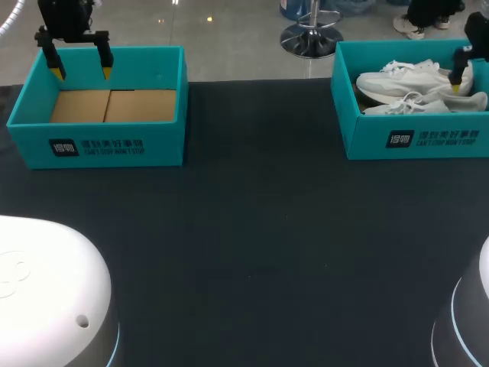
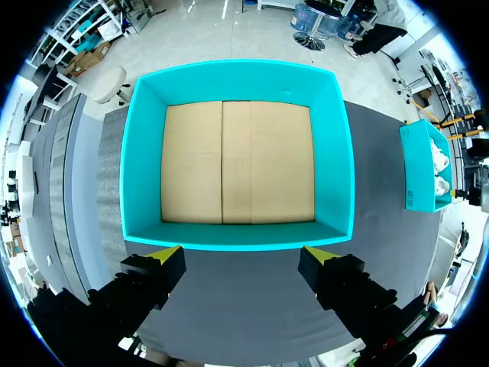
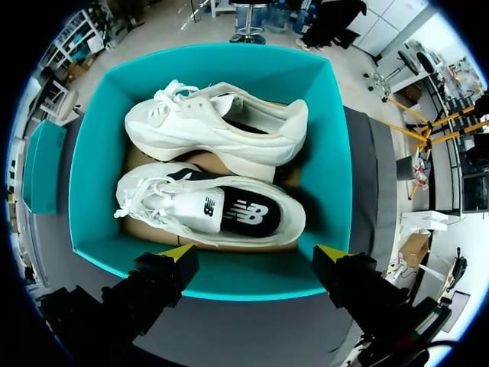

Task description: Take the shoe out of the shoebox, open the shoe tongue, remove and reinsert the insole, then place the shoe into the shoebox

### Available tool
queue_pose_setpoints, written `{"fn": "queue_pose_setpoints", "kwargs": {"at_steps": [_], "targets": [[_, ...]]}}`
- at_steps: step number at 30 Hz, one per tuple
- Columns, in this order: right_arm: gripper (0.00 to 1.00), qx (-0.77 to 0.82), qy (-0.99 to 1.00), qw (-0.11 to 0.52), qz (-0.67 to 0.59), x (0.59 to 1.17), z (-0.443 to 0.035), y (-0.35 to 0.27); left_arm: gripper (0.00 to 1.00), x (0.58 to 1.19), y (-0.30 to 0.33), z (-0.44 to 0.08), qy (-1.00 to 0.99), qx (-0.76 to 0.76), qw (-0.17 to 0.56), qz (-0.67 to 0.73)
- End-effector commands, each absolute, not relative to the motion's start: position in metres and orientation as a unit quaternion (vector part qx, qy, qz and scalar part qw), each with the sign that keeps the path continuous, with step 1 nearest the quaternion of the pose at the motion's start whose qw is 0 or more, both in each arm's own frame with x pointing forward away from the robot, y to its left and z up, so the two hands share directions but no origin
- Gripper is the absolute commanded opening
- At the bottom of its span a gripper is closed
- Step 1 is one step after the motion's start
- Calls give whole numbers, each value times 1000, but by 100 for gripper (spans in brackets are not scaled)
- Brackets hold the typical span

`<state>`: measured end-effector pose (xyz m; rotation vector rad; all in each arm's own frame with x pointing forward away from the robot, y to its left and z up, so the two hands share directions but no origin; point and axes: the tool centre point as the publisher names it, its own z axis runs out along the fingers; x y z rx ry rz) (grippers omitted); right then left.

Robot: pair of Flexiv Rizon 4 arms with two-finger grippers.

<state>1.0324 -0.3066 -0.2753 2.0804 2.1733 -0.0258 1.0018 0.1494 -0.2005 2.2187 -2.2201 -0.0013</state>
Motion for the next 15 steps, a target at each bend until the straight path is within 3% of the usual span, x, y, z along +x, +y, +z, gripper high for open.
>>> {"fn": "queue_pose_setpoints", "kwargs": {"at_steps": [1, 15], "targets": [[100, 692, 719, 67, -11, 1035, -277, -313, 100, 1001, 149, -200, -707, 707, 1, -1], [100, 692, 719, 67, -10, 1047, -299, -329, 100, 1001, 149, -200, -707, 707, 1, -1]]}}
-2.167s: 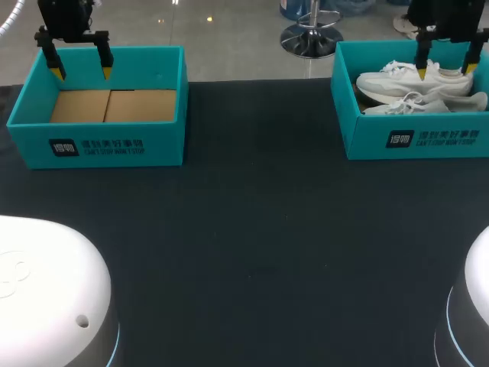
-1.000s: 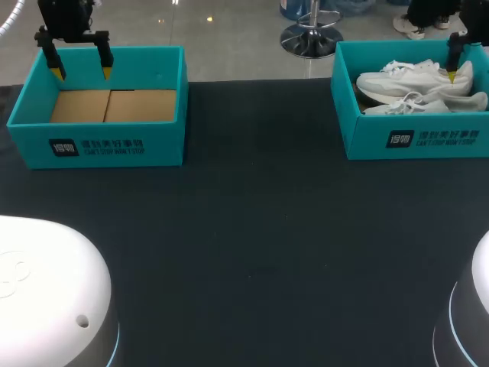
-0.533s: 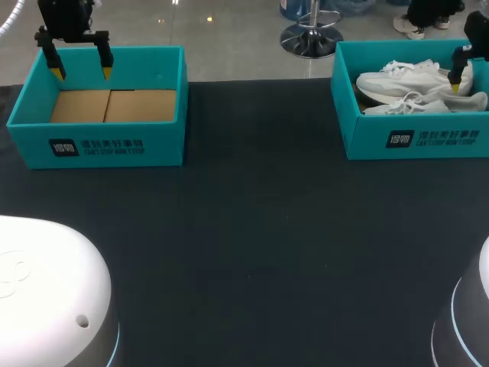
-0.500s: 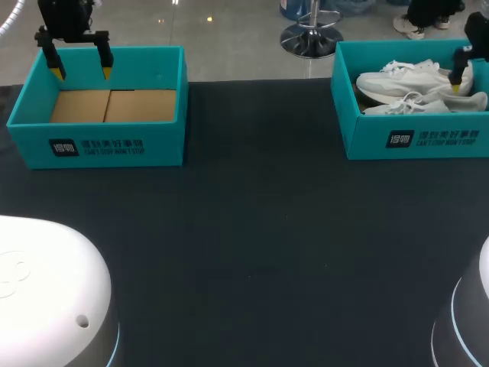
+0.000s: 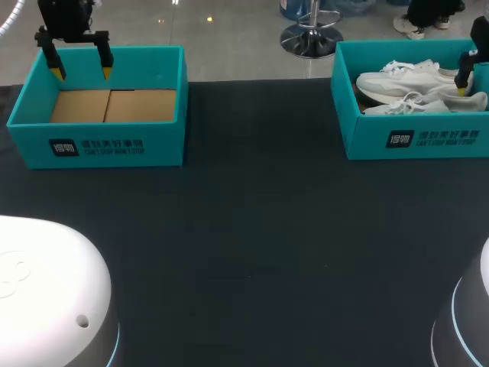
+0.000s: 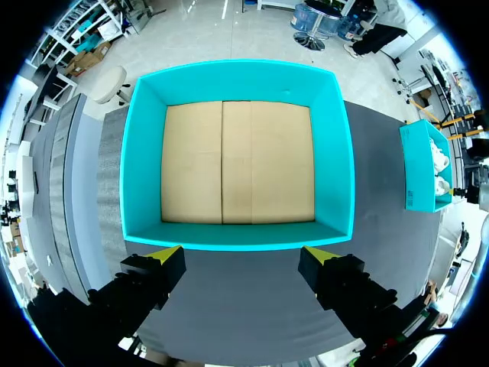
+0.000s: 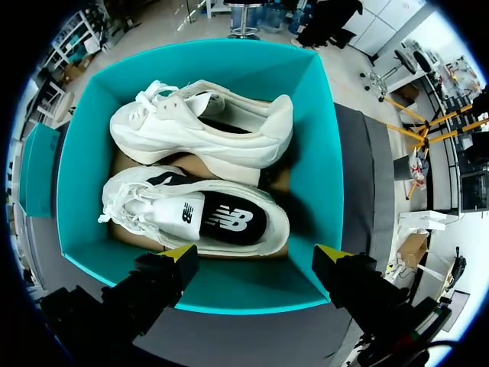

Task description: Take the shoe out of the shoebox, open the shoe tongue, remove and reinsert the insole, then place the shoe into the shoebox

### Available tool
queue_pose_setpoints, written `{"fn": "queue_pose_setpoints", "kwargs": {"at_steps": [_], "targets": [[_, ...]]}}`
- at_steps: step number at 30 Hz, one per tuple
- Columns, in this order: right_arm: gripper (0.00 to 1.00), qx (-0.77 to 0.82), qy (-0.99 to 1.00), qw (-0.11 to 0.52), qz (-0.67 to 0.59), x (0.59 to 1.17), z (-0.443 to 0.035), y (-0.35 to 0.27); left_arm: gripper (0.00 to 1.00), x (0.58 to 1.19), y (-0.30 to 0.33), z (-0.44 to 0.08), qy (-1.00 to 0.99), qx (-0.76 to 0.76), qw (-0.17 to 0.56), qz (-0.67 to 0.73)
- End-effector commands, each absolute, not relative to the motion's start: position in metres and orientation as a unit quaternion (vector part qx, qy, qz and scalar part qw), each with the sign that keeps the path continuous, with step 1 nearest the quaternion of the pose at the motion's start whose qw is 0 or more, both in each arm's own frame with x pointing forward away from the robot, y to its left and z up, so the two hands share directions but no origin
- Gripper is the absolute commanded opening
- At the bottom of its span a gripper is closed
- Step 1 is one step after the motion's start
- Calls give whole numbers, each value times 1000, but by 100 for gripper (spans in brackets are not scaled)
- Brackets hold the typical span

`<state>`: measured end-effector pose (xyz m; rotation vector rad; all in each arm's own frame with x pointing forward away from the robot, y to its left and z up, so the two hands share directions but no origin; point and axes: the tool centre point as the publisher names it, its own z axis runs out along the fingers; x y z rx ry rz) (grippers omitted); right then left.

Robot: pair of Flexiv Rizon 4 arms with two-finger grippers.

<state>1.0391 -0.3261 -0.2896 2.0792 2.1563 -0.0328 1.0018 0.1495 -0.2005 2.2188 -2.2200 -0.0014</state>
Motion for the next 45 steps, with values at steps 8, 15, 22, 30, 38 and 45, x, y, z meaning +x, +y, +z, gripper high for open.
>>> {"fn": "queue_pose_setpoints", "kwargs": {"at_steps": [8, 15, 22, 30, 38, 45], "targets": [[100, 684, 726, 63, -13, 1054, -318, -332, 100, 1001, 149, -200, -707, 707, 1, -1], [100, 685, 727, 48, -20, 1057, -337, -325, 100, 1001, 149, -200, -707, 707, 1, -1], [100, 682, 729, 40, -26, 1056, -350, -324, 100, 1001, 149, -200, -707, 707, 1, -1], [100, 688, 724, 34, -35, 1049, -358, -330, 100, 1001, 149, -200, -707, 707, 1, -1], [11, 691, 721, 44, -35, 1049, -356, -332, 100, 1001, 149, -200, -707, 707, 1, -1], [0, 689, 722, 49, -33, 1049, -352, -328, 100, 1001, 149, -200, -707, 707, 1, -1]]}}
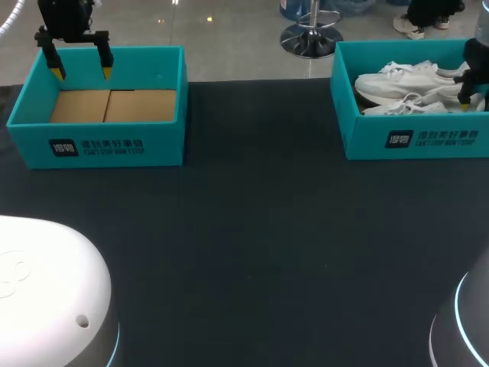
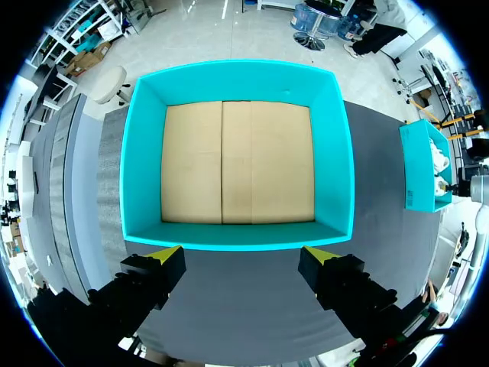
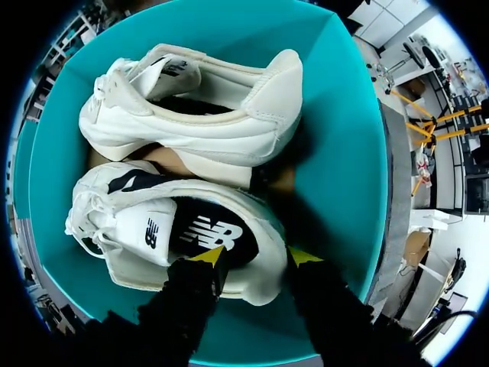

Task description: Take the shoe out of the shoebox, open the shoe tongue, remove and reinsert the insole, then place the shoe into the shoebox

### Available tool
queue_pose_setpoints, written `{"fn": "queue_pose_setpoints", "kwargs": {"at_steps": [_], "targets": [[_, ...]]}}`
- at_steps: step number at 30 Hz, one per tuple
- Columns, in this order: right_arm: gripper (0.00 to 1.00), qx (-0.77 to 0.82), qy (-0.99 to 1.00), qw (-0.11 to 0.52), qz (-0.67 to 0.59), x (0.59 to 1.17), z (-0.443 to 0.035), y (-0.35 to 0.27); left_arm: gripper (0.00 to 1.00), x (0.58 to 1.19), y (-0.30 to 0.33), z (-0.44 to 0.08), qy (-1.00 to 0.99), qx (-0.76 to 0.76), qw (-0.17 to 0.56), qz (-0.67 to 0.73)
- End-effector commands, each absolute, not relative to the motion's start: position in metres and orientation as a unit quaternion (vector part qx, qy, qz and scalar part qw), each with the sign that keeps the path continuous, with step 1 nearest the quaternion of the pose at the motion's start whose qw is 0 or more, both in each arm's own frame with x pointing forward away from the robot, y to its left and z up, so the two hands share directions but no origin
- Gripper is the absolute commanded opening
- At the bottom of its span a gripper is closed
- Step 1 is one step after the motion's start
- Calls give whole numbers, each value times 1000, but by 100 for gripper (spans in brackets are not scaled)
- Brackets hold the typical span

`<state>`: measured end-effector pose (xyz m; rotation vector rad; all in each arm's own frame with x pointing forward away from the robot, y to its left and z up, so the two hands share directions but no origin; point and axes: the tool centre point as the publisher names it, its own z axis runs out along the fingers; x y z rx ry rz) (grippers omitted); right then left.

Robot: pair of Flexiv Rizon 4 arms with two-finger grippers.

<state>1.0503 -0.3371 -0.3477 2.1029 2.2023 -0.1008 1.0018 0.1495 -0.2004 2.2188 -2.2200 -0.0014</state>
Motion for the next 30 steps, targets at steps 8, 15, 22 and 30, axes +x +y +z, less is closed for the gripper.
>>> {"fn": "queue_pose_setpoints", "kwargs": {"at_steps": [8, 15, 22, 30], "targets": [[0, 692, 718, 62, -38, 1043, -349, -331, 100, 1001, 149, -200, -707, 707, 1, -1], [0, 697, 712, 75, -36, 1038, -339, -335, 100, 1001, 149, -200, -707, 707, 1, -1], [0, 702, 706, 95, -29, 1034, -318, -339, 100, 1001, 149, -200, -707, 707, 1, -1], [0, 706, 700, 107, -15, 1034, -289, -347, 100, 1001, 149, -200, -707, 707, 1, -1]]}}
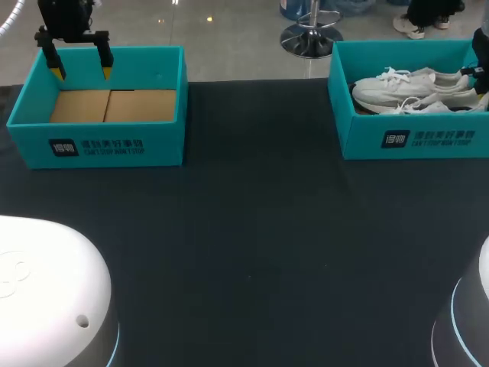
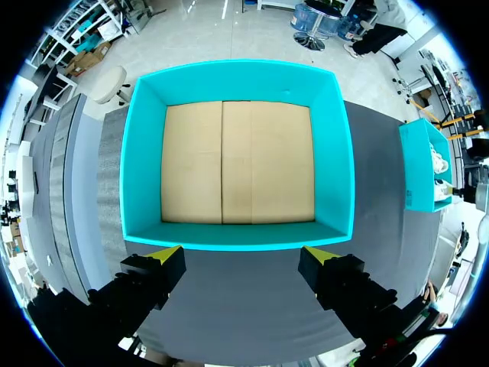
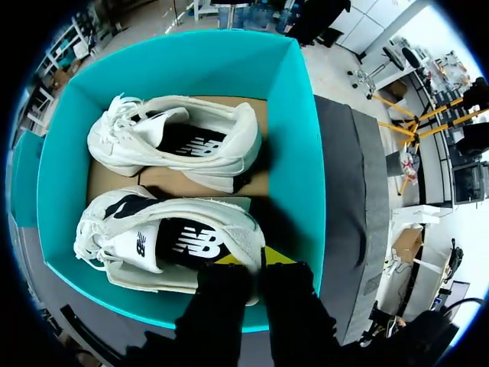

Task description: Take the shoe out of the shoebox, open the shoe tongue, remove and reinsert the insole, then place the shoe into the shoebox

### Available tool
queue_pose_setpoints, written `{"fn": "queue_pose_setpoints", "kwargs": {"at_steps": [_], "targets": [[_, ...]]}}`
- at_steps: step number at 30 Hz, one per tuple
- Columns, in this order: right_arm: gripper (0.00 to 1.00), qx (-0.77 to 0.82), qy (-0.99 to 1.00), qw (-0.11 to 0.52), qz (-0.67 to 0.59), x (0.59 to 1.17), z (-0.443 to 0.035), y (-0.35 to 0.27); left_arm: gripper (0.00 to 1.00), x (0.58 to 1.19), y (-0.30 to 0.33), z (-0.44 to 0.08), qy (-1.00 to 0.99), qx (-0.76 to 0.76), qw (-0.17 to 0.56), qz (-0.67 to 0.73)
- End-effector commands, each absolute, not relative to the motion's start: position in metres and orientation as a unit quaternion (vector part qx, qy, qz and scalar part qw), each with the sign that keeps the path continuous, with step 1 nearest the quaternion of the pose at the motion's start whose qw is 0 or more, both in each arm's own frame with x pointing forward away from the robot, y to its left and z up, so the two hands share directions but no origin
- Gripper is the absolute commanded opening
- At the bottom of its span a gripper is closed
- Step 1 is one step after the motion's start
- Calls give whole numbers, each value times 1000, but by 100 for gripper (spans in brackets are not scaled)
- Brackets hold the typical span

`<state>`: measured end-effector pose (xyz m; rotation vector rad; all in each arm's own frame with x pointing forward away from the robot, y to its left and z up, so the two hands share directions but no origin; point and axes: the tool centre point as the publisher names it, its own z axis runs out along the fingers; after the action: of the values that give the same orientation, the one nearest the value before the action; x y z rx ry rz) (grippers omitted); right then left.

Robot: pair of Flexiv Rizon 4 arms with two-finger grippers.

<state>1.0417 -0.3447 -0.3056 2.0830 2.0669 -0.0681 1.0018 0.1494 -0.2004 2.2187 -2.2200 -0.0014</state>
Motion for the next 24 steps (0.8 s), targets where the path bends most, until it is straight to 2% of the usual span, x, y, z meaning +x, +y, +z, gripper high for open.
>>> {"fn": "queue_pose_setpoints", "kwargs": {"at_steps": [1, 11, 18, 24], "targets": [[0, 708, 698, 107, -9, 1035, -285, -348, 100, 1001, 149, -200, -707, 707, 1, -1], [0, 716, 691, 98, 9, 1051, -230, -354, 100, 1001, 149, -200, -707, 707, 1, -1], [0, 712, 695, 97, 13, 1064, -170, -345, 100, 1001, 149, -200, -707, 707, 1, -1], [0, 699, 704, 121, 13, 1063, -119, -327, 100, 1001, 149, -200, -707, 707, 1, -1]]}}
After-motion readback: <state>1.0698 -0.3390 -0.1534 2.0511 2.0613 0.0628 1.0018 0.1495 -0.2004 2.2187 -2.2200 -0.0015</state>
